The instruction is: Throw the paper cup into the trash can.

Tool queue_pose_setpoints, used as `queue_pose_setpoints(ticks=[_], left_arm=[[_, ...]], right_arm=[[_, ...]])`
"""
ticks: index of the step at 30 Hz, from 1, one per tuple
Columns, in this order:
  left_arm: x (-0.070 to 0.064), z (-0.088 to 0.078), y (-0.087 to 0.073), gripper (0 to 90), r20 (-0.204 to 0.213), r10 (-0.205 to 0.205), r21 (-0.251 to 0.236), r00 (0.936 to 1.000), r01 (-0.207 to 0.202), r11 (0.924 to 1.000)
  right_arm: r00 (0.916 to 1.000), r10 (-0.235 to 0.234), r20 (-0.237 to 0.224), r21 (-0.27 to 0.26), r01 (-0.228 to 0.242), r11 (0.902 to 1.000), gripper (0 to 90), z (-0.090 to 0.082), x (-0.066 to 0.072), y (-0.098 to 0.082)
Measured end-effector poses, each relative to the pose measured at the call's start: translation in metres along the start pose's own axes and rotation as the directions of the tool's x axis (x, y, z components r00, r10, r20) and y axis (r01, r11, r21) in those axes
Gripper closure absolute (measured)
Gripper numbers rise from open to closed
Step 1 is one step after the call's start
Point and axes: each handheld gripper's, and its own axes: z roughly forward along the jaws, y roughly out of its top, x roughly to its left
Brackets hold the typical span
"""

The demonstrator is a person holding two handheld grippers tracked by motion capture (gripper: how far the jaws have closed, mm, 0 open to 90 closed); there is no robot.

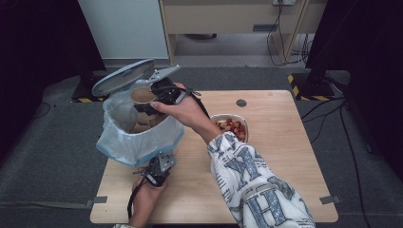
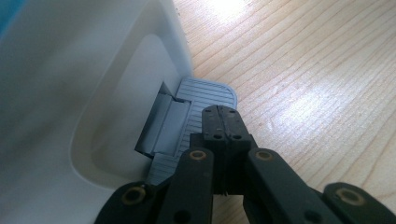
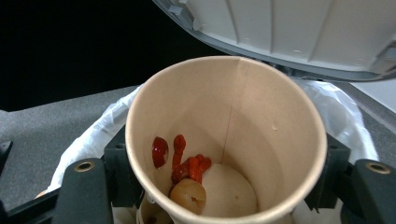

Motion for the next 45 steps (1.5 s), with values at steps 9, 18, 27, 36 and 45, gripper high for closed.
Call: queue_pose_setpoints(ticks=[9,18,27,36,45], left_arm=[[0.000,0.000,0.000,89.7,0.002,0.001,0.000,1.0000,-0.001,1.0000],[0.001,0.000,0.000,89.7,0.003,-0.001,-0.001,1.0000,0.001,1.0000],[0.001,0.000,0.000,89.7,0.005,-0.001,-0.003,1.0000,0.001,1.0000],[0.001,0.000,0.000,89.7,0.006,-0.003,-0.004,1.0000,0.003,1.0000],[0.001,0.000,0.000,89.7,0.006,-0.003,-0.003,1.0000,0.003,1.0000]], right_arm=[[0.9994,-0.024,-0.023,-0.041,0.023,0.9989,13.0,0.009,0.011,0.000],[1.0000,-0.005,-0.004,-0.047,0.005,0.9989,12.7,-0.006,0.002,-0.003],[0.9997,0.013,0.020,-0.043,-0.012,0.9990,12.3,-0.017,-0.005,-0.009],[0.9968,0.049,0.063,-0.030,-0.048,0.9984,9.8,-0.031,-0.015,-0.015],[0.9927,0.066,0.101,-0.032,-0.063,0.9975,9.0,-0.047,-0.025,-0.022]])
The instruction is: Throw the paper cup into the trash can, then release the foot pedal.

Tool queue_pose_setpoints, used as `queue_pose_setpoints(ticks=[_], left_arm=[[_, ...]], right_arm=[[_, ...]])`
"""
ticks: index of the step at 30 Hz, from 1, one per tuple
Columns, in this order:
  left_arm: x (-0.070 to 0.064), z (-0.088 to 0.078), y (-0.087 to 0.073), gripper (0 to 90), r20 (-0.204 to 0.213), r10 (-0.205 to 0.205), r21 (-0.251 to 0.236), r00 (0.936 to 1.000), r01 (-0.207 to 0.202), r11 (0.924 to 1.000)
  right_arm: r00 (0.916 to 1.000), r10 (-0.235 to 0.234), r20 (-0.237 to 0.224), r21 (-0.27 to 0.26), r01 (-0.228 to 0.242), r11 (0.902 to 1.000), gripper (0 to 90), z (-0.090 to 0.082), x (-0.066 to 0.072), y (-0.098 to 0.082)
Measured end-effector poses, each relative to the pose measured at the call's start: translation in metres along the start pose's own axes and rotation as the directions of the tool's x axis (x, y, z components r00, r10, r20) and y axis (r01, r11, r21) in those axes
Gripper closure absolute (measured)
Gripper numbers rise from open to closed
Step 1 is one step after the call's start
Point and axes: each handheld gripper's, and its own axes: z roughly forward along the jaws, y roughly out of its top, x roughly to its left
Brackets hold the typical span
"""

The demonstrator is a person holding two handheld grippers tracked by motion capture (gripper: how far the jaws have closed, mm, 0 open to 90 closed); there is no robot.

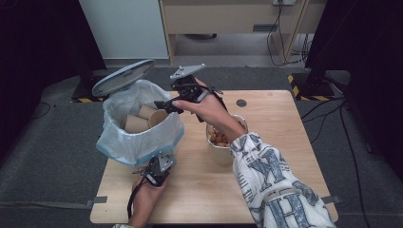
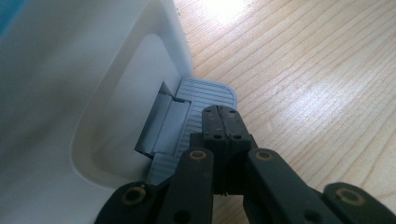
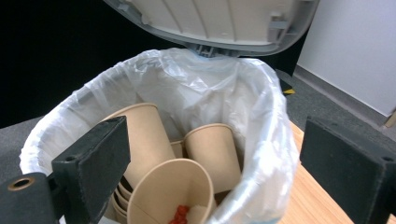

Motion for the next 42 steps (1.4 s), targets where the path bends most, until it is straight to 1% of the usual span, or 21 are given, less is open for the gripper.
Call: queue_pose_setpoints(ticks=[10,15,33,36,37,38,39,40,42], left_arm=[[0.000,0.000,0.000,89.7,0.002,0.000,-0.001,1.0000,0.000,1.0000],[0.000,0.000,0.000,89.7,0.002,-0.001,-0.003,1.0000,0.001,1.0000],[0.000,0.000,0.000,89.7,0.000,0.000,-0.001,1.0000,0.000,1.0000],[0.001,0.000,-0.001,89.6,0.006,-0.012,-0.006,0.9999,0.012,0.9999],[0.001,0.000,-0.001,89.3,0.008,-0.016,-0.007,0.9998,0.016,0.9998],[0.001,-0.001,-0.001,88.3,0.002,-0.025,-0.015,0.9997,0.025,0.9996],[0.002,-0.003,-0.001,83.7,-0.010,-0.033,-0.026,0.9994,0.033,0.9991],[0.002,-0.005,-0.001,79.7,0.009,-0.058,-0.040,0.9983,0.059,0.9975],[-0.002,-0.010,0.000,75.0,0.038,-0.065,-0.060,0.9971,0.068,0.9959]], right_arm=[[0.9992,0.019,0.036,-0.006,-0.019,0.9998,8.8,-0.017,-0.012,-0.007],[0.9980,0.033,0.054,-0.010,-0.033,0.9994,8.8,-0.028,-0.020,-0.011],[0.9928,0.070,0.097,-0.029,-0.067,0.9973,8.8,-0.060,-0.041,-0.026],[0.9907,0.075,0.113,-0.031,-0.072,0.9969,8.8,-0.068,-0.045,-0.031],[0.9893,0.081,0.121,-0.033,-0.078,0.9964,8.8,-0.071,-0.048,-0.033],[0.9888,0.084,0.123,-0.034,-0.081,0.9962,8.8,-0.074,-0.050,-0.034],[0.9877,0.085,0.131,-0.033,-0.081,0.9962,8.8,-0.076,-0.052,-0.036],[0.9861,0.091,0.139,-0.032,-0.088,0.9956,8.8,-0.079,-0.054,-0.038],[0.9837,0.098,0.151,-0.032,-0.094,0.9951,8.8,-0.085,-0.059,-0.042]])
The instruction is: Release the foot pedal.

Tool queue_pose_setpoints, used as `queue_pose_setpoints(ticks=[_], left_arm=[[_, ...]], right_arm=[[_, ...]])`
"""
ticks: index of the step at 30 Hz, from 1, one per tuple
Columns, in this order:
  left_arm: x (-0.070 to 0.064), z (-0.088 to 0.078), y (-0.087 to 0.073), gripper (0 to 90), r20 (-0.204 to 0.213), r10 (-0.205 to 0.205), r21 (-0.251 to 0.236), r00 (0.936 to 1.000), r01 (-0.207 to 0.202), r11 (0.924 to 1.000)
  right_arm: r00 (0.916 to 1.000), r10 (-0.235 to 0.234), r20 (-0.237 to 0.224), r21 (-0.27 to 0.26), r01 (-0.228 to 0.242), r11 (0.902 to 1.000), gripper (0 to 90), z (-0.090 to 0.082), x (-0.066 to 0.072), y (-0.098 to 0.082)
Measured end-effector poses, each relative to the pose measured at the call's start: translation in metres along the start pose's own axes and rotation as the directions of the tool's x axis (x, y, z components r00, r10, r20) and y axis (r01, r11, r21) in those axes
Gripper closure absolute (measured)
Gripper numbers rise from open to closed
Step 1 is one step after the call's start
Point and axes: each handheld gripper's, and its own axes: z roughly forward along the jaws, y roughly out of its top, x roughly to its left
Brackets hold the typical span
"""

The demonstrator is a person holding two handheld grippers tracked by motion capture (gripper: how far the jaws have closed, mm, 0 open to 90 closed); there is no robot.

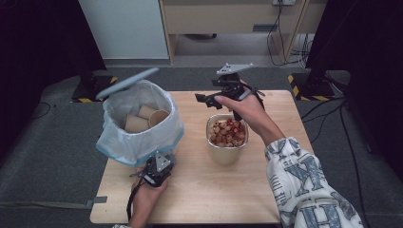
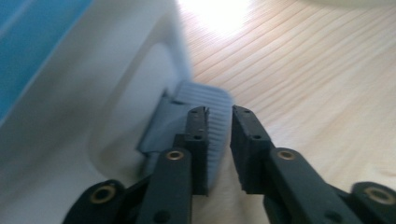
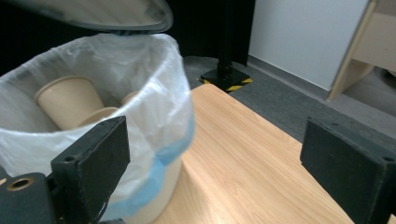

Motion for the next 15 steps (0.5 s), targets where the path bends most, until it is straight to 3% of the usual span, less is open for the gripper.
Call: queue_pose_setpoints(ticks=[6,15], left_arm=[[-0.009,-0.012,0.003,61.1,0.023,-0.017,-0.068,0.9996,0.018,0.9975],[-0.010,-0.010,0.003,45.8,0.063,-0.038,-0.065,0.9973,0.042,0.9970]], right_arm=[[0.9991,0.020,0.038,-0.001,-0.020,0.9998,8.7,-0.016,-0.015,-0.009],[0.9950,0.047,0.088,-0.004,-0.047,0.9989,8.0,-0.035,-0.032,-0.022]])
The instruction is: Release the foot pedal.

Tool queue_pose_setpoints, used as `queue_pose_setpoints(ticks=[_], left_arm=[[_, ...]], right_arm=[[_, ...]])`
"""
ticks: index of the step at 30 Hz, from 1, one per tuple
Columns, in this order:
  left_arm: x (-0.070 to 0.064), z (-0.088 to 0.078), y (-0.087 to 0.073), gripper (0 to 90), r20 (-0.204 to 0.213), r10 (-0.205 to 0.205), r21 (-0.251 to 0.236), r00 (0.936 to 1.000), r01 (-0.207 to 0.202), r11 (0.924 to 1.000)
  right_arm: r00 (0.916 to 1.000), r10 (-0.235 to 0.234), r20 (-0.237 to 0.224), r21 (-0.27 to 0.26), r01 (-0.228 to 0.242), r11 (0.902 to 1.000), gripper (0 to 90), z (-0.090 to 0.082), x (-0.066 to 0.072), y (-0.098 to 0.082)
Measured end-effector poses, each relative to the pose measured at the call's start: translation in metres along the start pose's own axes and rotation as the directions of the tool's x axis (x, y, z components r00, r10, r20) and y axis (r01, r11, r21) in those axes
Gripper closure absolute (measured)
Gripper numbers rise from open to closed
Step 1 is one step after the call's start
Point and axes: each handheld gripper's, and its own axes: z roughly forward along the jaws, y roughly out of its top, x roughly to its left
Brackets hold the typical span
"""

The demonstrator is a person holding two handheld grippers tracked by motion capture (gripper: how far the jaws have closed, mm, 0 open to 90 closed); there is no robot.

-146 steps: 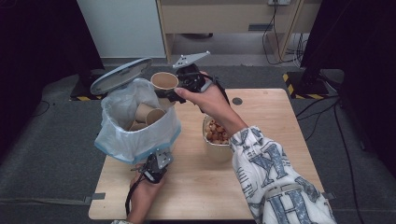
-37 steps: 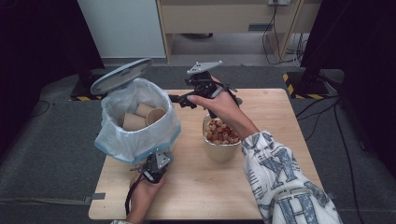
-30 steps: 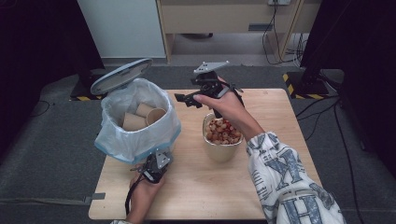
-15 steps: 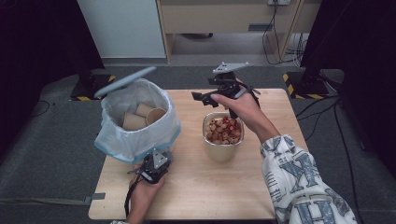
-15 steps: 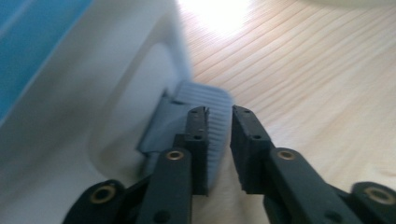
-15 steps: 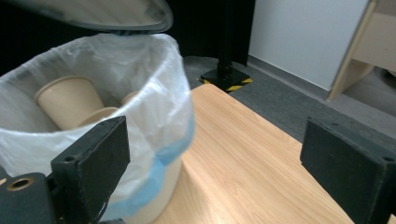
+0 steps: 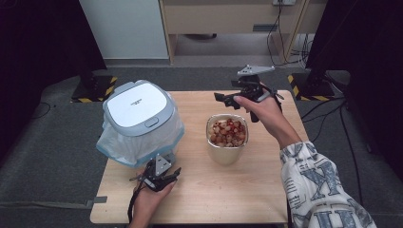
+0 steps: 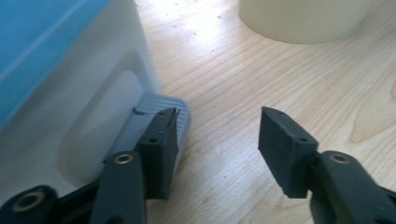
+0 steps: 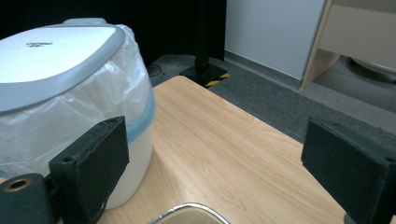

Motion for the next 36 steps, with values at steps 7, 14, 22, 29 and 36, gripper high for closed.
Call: queue_pose_setpoints(ticks=[7,14,22,29,36], left_arm=[[-0.001,-0.001,0.000,37.0,0.016,-0.003,-0.011,0.9999,0.003,0.9999],[-0.001,0.000,0.000,33.3,0.023,0.004,-0.022,0.9997,-0.003,0.9998],[0.000,0.002,0.000,26.8,0.047,-0.017,-0.008,0.9988,0.018,0.9998],[0.001,0.002,-0.001,24.0,0.047,-0.018,-0.005,0.9988,0.018,0.9998],[0.000,0.003,-0.001,20.7,0.045,-0.009,0.007,0.9989,0.009,0.9999]], right_arm=[[0.9987,0.022,0.045,0.006,-0.022,0.9997,7.6,-0.012,-0.011,-0.009],[0.9907,0.058,0.123,0.002,-0.059,0.9983,7.4,-0.026,-0.023,-0.021],[0.9728,0.099,0.210,-0.019,-0.097,0.9951,7.1,-0.045,-0.038,-0.041],[0.9567,0.132,0.259,-0.044,-0.125,0.9912,6.7,-0.059,-0.047,-0.061],[0.9424,0.162,0.293,-0.062,-0.151,0.9866,6.3,-0.075,-0.054,-0.084]])
